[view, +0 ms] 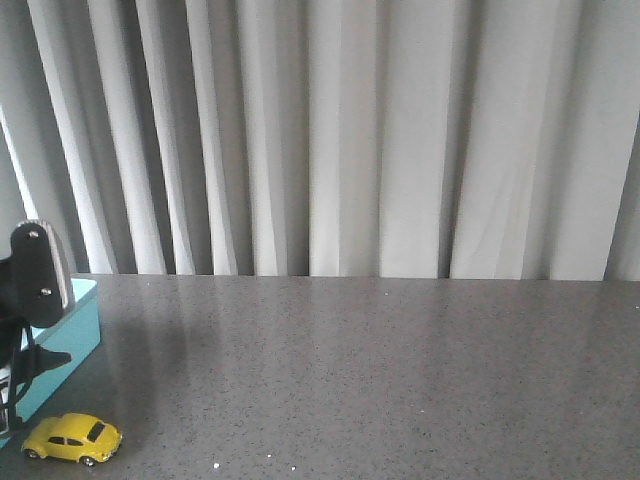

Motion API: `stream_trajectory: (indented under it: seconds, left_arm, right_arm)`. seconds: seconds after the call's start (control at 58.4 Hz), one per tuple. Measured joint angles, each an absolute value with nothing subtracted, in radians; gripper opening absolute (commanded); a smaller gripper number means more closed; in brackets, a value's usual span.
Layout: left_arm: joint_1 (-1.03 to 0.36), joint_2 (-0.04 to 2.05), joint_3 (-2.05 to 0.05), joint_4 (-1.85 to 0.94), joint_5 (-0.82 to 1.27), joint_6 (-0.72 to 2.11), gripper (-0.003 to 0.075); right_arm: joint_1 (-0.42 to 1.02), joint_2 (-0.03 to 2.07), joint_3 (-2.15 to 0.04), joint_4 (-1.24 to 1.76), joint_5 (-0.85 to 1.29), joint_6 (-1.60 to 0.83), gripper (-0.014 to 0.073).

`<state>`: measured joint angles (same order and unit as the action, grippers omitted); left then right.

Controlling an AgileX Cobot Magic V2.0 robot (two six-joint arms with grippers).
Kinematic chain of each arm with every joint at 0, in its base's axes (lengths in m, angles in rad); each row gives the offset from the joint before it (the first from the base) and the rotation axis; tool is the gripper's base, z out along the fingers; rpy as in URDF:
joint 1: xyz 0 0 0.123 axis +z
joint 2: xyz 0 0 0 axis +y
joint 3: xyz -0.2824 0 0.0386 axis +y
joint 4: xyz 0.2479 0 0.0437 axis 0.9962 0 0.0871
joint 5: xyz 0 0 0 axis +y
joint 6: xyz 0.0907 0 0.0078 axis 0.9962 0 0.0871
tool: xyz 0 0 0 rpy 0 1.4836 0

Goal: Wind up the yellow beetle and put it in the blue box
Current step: 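Lower the left gripper onto the beetle beside the box and grasp it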

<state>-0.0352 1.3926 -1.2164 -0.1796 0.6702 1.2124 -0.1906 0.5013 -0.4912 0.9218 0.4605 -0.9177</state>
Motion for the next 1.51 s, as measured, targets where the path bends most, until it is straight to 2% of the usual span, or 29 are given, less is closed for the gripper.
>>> stream_trajectory:
  seconds: [0.343,0.6,1.08,1.508]
  left_arm:
    - [-0.035,1.517,-1.216,-0.1,0.649,1.218,0.0309]
    - [-0.035,1.576,-1.216,-0.097,0.643,1.219,0.0308]
    - [-0.035,1.629,-1.216,0.021,0.685,1.202,0.0401]
    - [-0.035,1.703,-1.216,0.059,0.67,1.199,0.0403]
  right_arm:
    - [-0.191,0.501,-0.491,0.923,0.464,-0.918,-0.0007]
    - [-0.191,0.501,-0.491,0.923,0.465,-0.918,-0.0007]
    - [-0.191,0.501,-0.491,0.923,0.467,-0.918,-0.0007]
    - [-0.191,0.501,-0.491,0.923,0.467,-0.918,-0.0007]
